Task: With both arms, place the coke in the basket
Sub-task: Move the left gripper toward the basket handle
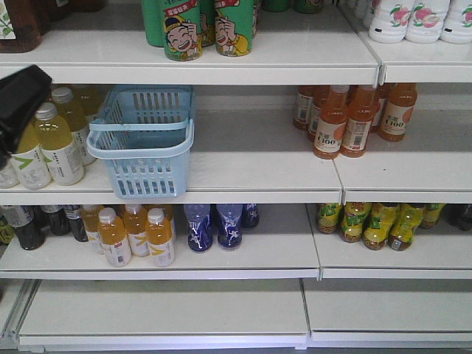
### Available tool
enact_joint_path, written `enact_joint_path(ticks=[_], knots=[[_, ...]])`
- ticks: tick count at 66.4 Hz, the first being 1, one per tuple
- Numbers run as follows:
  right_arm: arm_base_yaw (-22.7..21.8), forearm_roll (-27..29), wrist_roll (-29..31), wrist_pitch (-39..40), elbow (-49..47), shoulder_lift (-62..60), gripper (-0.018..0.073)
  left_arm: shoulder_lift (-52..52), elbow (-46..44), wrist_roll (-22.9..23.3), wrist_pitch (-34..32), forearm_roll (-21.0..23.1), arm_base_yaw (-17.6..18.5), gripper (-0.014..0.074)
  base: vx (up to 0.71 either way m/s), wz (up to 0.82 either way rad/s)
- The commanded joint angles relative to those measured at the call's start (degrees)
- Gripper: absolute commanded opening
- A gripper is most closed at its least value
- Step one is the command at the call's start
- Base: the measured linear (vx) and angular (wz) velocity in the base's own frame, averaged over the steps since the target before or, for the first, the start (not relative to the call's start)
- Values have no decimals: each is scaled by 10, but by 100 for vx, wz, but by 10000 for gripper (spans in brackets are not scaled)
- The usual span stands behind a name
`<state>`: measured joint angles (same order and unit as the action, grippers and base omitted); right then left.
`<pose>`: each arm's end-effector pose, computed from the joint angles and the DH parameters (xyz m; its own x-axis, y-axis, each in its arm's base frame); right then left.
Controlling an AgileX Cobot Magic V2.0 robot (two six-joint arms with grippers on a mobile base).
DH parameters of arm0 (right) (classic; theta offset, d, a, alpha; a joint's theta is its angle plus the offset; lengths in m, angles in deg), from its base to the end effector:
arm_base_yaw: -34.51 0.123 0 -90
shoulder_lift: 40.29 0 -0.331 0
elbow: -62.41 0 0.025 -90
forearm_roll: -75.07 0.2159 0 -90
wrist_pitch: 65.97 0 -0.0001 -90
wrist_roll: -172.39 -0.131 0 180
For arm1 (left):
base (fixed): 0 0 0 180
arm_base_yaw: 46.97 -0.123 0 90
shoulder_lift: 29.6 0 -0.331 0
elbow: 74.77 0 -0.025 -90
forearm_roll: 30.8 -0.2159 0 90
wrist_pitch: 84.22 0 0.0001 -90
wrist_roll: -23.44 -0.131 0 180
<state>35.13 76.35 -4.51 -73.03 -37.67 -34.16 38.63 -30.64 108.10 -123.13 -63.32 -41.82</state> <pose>0.0154 0.0005 0.1910 -0.0538 -0.0325 -0.9980 -0.0153 0.9994 -0.0317 0.2023 -0.0626 0.3967 -0.2440 -0.7819 -0.5737 0.3919 0.4617 -0.7958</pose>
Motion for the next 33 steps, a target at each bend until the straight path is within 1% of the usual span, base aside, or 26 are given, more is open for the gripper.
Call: enact_joint_path(ticks=[1, 7, 14, 16, 20, 33], knots=[[0, -1, 0, 45, 5, -10, -5, 62, -15, 56, -75, 13, 1, 333, 0, 0], [0, -1, 0, 45, 5, -10, -5, 131, -20, 89, -98, 28, 1, 505, 0, 0], [0, -1, 0, 45, 5, -10, -5, 212, -41, 95, -138, 42, 1, 634, 0, 0], [0, -1, 0, 45, 5, -10, -5, 235, -51, 95, -150, 42, 1, 652, 0, 0], [0, -1, 0, 45, 5, -10, -5, 276, -73, 95, -161, 42, 1, 660, 0, 0], [0, -1, 0, 45, 5, -10, -5, 388, -153, 95, -158, 42, 1, 629, 0, 0]])
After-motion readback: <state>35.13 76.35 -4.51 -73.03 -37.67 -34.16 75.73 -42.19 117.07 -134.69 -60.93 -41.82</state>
